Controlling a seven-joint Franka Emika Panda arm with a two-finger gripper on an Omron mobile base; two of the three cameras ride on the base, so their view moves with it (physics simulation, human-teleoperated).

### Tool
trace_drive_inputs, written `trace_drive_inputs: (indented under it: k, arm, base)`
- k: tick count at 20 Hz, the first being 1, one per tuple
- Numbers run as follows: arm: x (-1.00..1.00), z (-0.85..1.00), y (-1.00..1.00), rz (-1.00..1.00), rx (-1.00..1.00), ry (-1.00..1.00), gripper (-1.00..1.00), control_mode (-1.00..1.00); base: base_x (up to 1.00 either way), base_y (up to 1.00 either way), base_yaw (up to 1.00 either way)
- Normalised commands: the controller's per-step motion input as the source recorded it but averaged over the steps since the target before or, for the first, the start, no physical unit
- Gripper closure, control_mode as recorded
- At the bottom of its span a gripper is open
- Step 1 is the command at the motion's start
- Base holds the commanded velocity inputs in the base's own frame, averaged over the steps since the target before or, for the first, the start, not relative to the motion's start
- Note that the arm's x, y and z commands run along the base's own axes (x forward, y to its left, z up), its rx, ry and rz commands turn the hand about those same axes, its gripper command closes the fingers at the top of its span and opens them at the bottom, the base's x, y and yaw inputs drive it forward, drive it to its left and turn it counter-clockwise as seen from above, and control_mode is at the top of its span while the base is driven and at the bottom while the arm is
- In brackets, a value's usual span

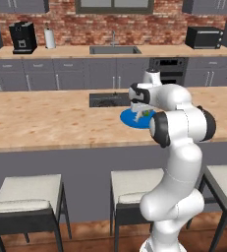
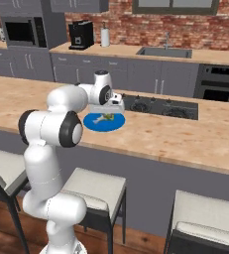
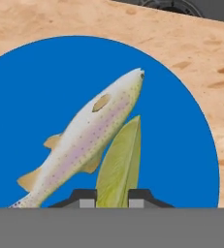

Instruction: Take the lemon wedge from the fridge and place it on the plate with fish on the dining counter.

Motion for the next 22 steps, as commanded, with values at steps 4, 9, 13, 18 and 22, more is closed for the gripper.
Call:
trace_drive_inputs:
  k: [4, 9, 13, 18, 22]
  arm:
    - [0.00, 0.00, 0.01, 0.00, 0.00, 0.00, -1.00, -1.00]
    - [-0.30, 0.37, -0.01, 0.00, 0.00, -0.11, -1.00, -1.00]
    - [-1.00, 0.32, 0.00, -0.01, 0.02, -0.15, -1.00, -1.00]
    - [-1.00, 0.02, 0.00, -0.02, 0.02, -0.17, -1.00, -1.00]
    - [-1.00, -0.17, 0.00, -0.02, 0.00, -0.29, -1.00, -1.00]
  base:
    - [0.00, 0.00, 0.00]
    - [0.00, 0.00, 0.00]
    - [0.00, 0.00, 0.00]
    - [0.00, 0.00, 0.00]
    - [0.00, 0.00, 0.00]
